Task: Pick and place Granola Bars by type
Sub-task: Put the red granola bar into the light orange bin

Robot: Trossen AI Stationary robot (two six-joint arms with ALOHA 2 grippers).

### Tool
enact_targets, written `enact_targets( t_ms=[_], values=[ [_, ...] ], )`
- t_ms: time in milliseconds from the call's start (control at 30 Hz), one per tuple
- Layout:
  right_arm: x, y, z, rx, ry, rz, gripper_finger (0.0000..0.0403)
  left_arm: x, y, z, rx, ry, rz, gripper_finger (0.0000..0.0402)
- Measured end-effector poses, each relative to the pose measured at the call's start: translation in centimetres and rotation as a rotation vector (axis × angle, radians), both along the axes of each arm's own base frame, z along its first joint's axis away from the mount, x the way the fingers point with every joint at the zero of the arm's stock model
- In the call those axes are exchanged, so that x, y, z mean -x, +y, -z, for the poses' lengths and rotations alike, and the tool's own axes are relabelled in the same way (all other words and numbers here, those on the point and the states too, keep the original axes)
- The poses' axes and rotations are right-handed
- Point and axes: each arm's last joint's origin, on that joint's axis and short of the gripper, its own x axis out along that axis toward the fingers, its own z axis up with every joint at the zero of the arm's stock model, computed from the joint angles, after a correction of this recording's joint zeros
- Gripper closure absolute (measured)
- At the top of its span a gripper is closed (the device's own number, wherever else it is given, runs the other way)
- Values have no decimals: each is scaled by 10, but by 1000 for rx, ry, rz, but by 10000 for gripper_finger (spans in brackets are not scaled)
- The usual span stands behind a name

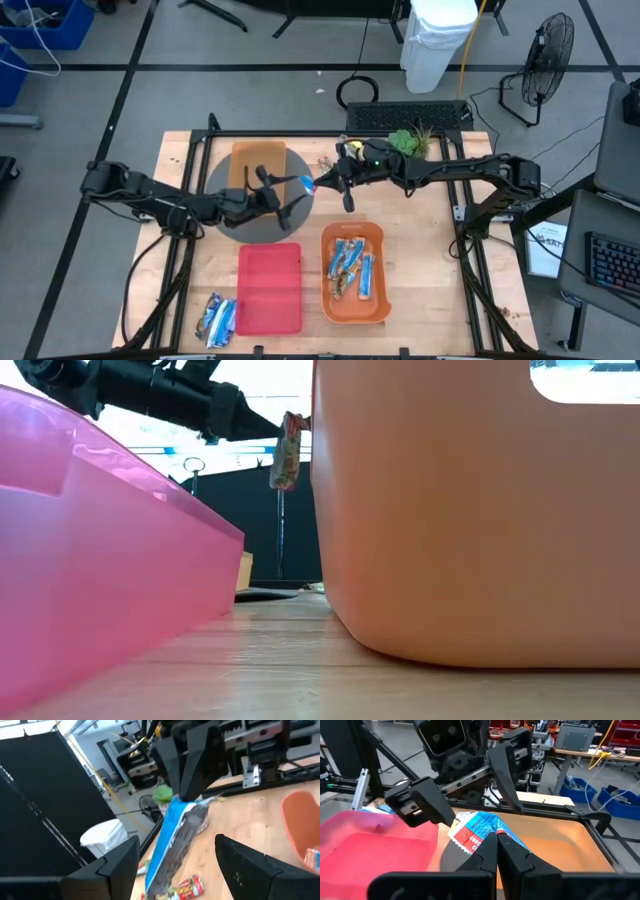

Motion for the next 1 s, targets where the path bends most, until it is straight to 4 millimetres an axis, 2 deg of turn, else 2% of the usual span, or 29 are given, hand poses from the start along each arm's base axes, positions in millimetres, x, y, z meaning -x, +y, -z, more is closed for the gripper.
enact_targets(
  t_ms=[200, 400, 1000],
  values=[
    [0, 0, 0, -1, 3, -2, 403, -13, -7, -7, -32, 3, 46, 144],
    [0, 0, 0, 0, -2, -1, 403, -25, -8, -3, -38, 26, 33, 144],
    [0, 0, 1, -8, 11, -1, 403, -24, -7, -8, -109, 14, -79, 144]
  ],
)
